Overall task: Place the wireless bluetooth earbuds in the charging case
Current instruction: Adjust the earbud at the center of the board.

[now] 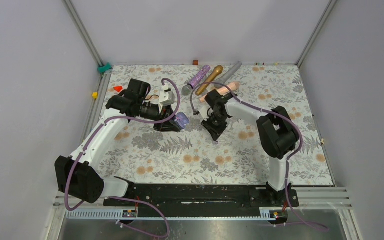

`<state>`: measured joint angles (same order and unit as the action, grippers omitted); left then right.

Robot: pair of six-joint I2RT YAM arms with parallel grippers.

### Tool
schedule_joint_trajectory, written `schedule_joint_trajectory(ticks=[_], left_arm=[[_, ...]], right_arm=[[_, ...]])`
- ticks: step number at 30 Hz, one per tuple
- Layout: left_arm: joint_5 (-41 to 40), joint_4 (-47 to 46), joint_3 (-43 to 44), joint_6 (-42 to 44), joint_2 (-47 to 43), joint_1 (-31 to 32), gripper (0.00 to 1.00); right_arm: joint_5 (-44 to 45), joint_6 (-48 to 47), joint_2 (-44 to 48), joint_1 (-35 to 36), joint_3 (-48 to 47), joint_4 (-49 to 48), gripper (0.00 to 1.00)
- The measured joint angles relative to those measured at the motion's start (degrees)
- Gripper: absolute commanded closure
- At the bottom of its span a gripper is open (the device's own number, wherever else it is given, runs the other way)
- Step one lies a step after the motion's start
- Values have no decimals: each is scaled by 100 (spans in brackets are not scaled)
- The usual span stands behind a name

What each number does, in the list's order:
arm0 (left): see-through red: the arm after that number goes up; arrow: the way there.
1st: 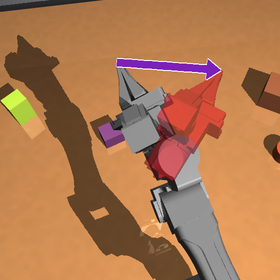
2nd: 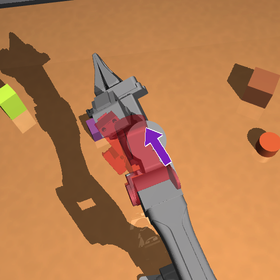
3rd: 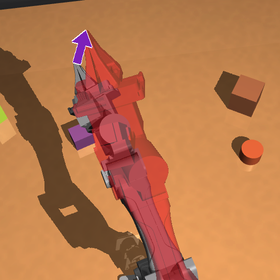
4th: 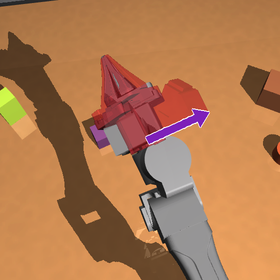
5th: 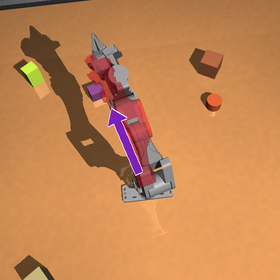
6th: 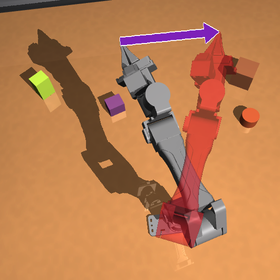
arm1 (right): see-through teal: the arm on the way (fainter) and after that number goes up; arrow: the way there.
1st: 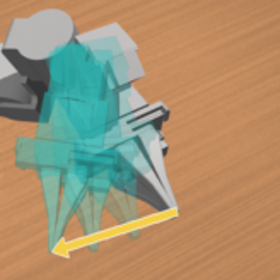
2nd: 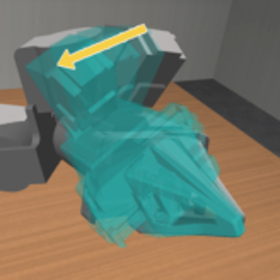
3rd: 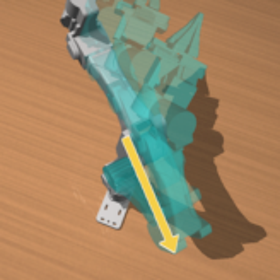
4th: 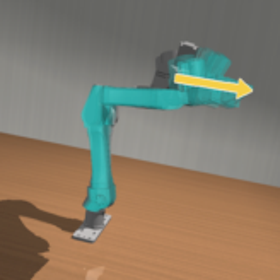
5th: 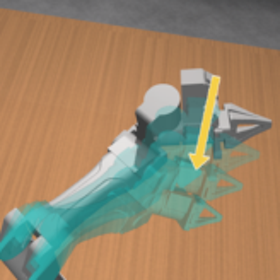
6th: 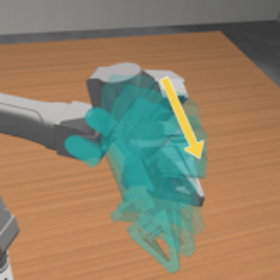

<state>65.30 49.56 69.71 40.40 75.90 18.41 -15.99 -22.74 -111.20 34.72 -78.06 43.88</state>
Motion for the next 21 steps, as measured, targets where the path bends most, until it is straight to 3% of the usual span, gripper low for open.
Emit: schedule_joint_trajectory(ticks=[12, 17, 21], left_arm=[[0, 0, -2, 0, 0, -11, 100], [0, 0, 0, 0, 0, -11, 100], [0, -2, 0, 0, 2, -15, 100]], right_arm=[[-636, -11, -1429, 0, -2500, 667, 72], [-1180, 210, -1792, 0, -2900, 793, 69], [-1582, 494, -1971, -2, -2927, 848, 60]])
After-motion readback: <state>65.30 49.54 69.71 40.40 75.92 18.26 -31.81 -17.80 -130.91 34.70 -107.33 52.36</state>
